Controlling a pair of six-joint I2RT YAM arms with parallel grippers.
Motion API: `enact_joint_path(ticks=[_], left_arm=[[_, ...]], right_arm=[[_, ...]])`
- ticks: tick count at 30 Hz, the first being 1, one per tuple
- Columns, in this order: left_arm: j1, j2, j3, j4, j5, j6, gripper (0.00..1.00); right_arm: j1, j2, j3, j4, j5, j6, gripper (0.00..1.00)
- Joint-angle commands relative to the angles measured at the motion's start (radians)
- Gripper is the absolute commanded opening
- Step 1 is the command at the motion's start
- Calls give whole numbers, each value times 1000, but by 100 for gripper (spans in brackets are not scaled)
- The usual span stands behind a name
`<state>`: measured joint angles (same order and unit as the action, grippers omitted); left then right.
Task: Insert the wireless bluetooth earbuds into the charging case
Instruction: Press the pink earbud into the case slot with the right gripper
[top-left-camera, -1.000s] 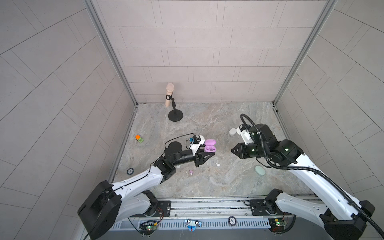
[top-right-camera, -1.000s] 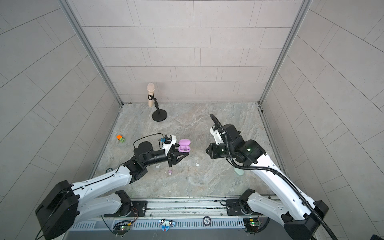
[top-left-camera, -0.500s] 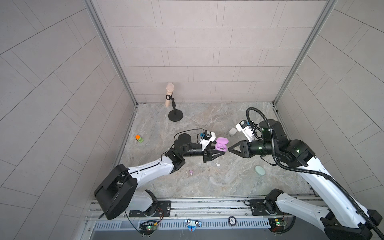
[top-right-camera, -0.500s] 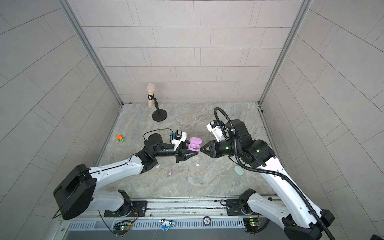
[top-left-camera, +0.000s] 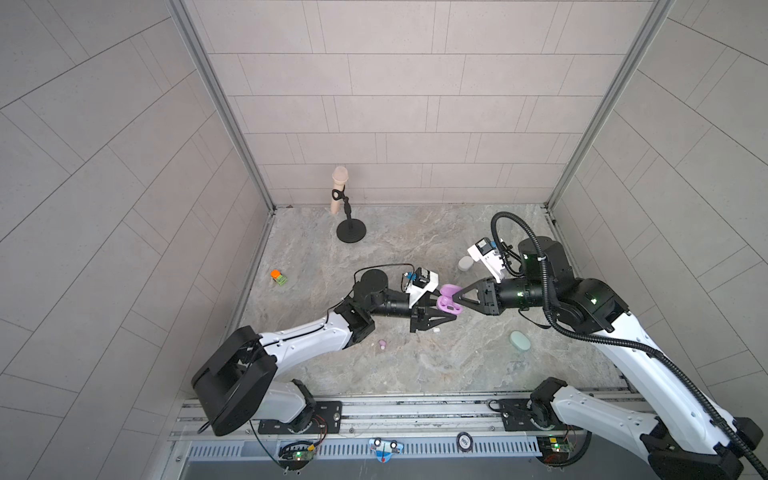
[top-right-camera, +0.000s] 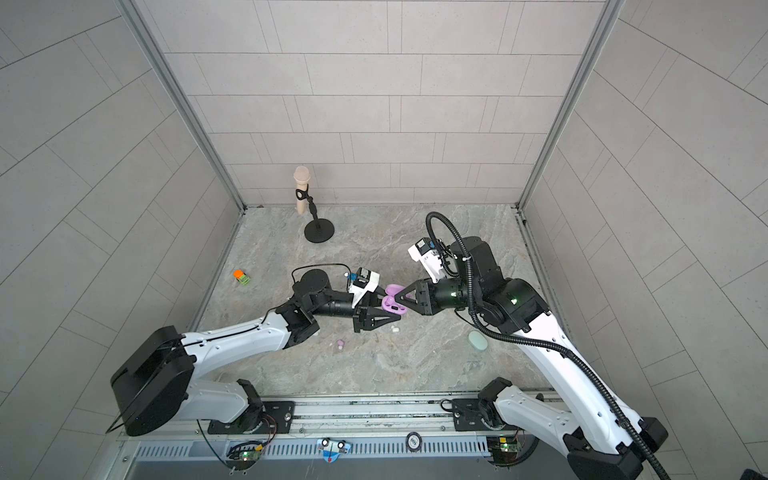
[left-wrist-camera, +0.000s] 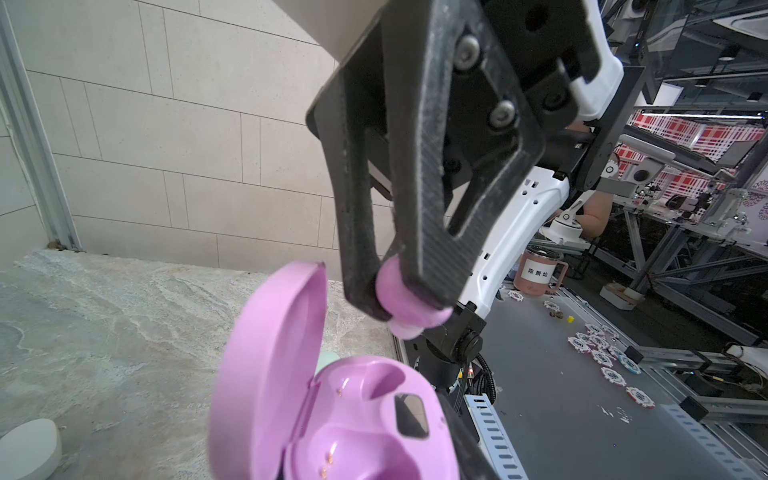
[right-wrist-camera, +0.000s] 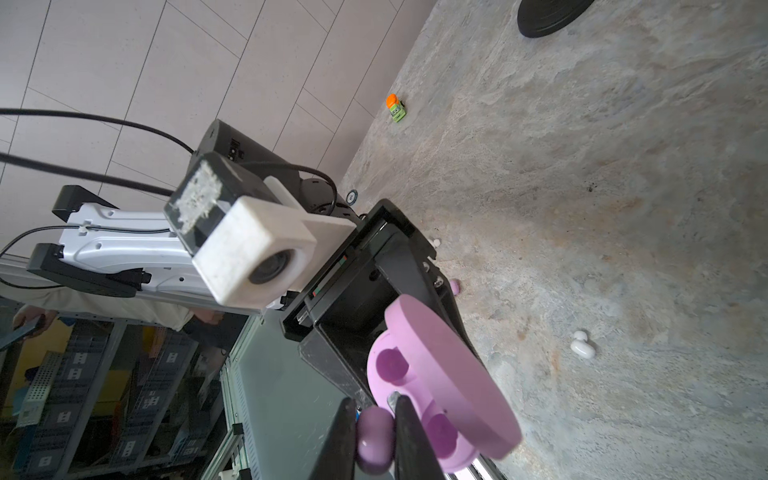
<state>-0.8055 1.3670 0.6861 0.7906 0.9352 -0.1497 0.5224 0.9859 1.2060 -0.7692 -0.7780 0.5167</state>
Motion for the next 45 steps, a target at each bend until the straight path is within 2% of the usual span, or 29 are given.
enact_joint_path(ticks=[1,23,33,45], left_arm=[[-4,-32,27,38,14,1,19],[-9,-66,13,35,1,13,18],[-11,-66,4,36,-6,13,18],[-22,-65,-14,45,-21,9,18]], right_arm=[[-2,-6,-16,27,-13,-8,16],[27,8,-39,37,35,6,18],[30,18,-3,1,93,-2,33],[31,34,39,-41,144,-10,43]])
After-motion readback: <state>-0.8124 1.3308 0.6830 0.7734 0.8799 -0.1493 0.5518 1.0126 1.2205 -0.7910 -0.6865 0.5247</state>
